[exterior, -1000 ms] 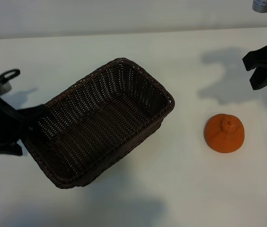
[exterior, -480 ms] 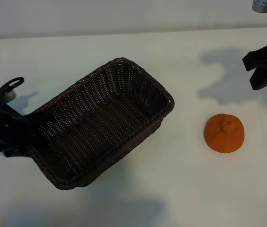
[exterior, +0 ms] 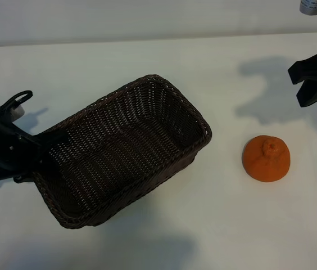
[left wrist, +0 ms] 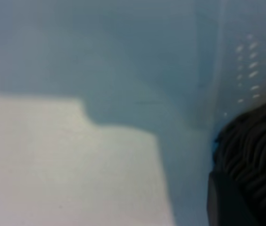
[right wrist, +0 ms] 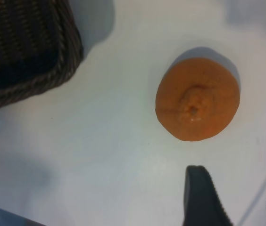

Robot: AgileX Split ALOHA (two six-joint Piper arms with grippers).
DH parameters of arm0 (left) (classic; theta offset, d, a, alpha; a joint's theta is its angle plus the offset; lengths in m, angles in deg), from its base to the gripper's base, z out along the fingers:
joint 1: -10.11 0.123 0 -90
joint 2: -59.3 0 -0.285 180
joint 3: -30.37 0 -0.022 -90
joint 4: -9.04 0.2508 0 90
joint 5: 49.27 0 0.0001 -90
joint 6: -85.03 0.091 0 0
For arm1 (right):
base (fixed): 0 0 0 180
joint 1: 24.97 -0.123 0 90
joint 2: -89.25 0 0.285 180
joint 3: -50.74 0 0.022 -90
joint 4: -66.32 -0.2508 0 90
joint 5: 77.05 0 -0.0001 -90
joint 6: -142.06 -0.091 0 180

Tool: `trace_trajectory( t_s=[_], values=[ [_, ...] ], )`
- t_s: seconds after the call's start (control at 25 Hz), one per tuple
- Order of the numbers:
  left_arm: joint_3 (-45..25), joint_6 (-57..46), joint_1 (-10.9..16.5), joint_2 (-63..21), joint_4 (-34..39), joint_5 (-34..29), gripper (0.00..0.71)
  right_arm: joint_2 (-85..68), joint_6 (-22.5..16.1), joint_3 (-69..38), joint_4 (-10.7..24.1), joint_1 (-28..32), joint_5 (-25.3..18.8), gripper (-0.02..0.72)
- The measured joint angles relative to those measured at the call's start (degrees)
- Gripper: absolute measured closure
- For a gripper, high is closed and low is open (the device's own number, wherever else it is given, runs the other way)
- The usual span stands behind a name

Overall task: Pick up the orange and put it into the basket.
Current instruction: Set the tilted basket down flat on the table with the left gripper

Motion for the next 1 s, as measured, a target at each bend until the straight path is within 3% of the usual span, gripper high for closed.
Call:
trace_trajectory(
  t_s=[0.56,1.0],
  values=[
    [17.0,0.3,0.0,0.2,1.8,-18.2,0.496,0.0,0.0,0.0,0.0,0.0,0.0,0.341],
    [21.2,4.7,0.0,0.2,2.1,-21.7,0.496,0.0,0.0,0.0,0.0,0.0,-0.1,0.341]
  ],
)
